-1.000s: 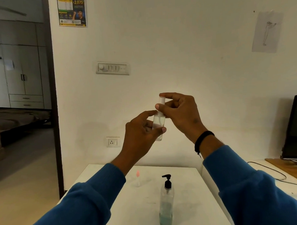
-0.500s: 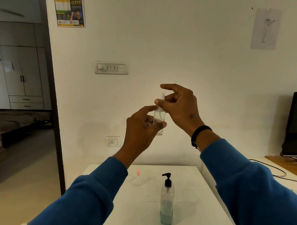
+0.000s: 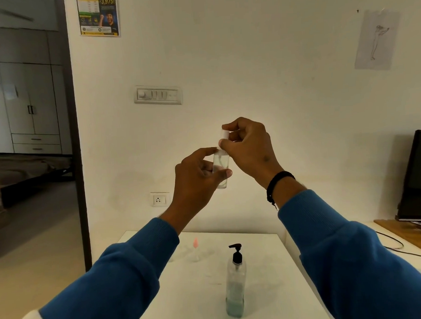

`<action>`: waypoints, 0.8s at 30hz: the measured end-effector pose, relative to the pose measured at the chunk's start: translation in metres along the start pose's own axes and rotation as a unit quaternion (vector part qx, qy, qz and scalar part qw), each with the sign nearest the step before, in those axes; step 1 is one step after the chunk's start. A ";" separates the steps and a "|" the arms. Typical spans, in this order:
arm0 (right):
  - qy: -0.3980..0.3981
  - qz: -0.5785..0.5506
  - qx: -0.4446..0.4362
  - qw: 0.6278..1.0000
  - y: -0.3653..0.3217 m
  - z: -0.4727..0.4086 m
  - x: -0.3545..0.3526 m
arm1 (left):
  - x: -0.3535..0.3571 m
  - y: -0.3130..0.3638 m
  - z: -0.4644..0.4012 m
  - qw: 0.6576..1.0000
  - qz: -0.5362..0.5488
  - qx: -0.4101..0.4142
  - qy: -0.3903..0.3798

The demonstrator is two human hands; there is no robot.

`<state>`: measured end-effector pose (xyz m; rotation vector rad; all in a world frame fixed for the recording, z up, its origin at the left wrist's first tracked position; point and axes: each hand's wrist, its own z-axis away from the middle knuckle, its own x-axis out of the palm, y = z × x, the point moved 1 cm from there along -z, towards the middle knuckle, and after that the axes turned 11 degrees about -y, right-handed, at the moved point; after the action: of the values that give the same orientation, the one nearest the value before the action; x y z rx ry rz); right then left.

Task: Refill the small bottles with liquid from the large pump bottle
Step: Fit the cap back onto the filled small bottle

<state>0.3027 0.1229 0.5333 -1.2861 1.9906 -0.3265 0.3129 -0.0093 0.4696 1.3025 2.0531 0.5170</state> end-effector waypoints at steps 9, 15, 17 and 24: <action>0.004 -0.018 0.001 1.000 -0.002 0.000 0.001 | -0.002 -0.002 -0.001 1.000 -0.004 -0.015 -0.001; 0.019 -0.024 0.004 1.000 0.000 0.000 0.000 | -0.001 0.001 -0.002 1.000 -0.012 -0.010 -0.006; 0.017 -0.047 0.014 0.999 0.001 0.001 0.000 | -0.002 0.001 -0.002 1.000 -0.017 -0.012 -0.008; -0.002 -0.068 0.011 0.998 0.005 0.001 0.002 | -0.002 -0.002 0.000 1.000 -0.009 -0.021 -0.011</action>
<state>0.2995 0.1242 0.5285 -1.4100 1.8966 -0.4094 0.3122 -0.0118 0.4689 1.2595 2.0225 0.5332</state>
